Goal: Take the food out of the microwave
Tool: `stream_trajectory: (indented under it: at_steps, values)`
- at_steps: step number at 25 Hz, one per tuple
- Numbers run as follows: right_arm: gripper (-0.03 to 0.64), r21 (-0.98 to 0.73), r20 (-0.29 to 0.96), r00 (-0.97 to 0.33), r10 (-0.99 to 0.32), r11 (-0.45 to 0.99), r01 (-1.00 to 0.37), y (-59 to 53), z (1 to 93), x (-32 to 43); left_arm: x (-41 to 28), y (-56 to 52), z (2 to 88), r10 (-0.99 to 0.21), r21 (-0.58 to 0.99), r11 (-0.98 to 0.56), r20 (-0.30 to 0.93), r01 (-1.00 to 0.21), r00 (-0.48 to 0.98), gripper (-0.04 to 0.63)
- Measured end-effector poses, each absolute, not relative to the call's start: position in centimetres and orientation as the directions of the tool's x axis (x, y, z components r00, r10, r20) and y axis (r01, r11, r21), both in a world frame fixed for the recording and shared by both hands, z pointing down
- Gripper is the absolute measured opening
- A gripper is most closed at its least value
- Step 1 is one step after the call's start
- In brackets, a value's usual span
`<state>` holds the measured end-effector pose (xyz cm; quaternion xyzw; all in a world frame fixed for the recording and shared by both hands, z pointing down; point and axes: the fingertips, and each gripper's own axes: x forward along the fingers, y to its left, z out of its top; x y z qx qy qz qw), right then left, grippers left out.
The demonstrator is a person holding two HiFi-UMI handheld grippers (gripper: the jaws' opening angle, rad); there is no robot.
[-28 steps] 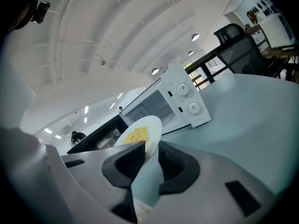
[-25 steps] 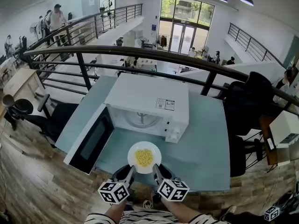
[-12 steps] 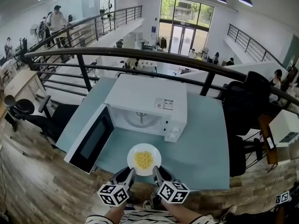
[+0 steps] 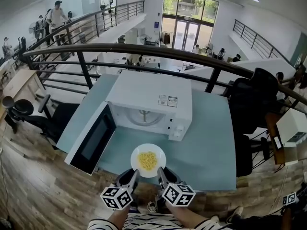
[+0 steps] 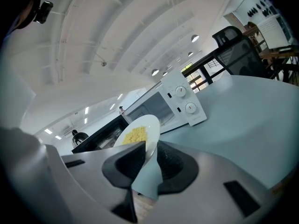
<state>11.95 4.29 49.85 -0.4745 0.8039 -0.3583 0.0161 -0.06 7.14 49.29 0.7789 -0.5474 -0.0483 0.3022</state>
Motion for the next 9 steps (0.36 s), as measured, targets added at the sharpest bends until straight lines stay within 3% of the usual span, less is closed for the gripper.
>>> stream_trajectory:
  at_steps: [9]
  values:
    - [0.084, -0.592, 0.323, -0.534, -0.781, 0.274, -0.758, 3.98, 50.25, 12.16, 0.11, 6.66, 49.73, -0.872, 0.526, -0.231, 0.262, -0.819, 0.414, 0.089]
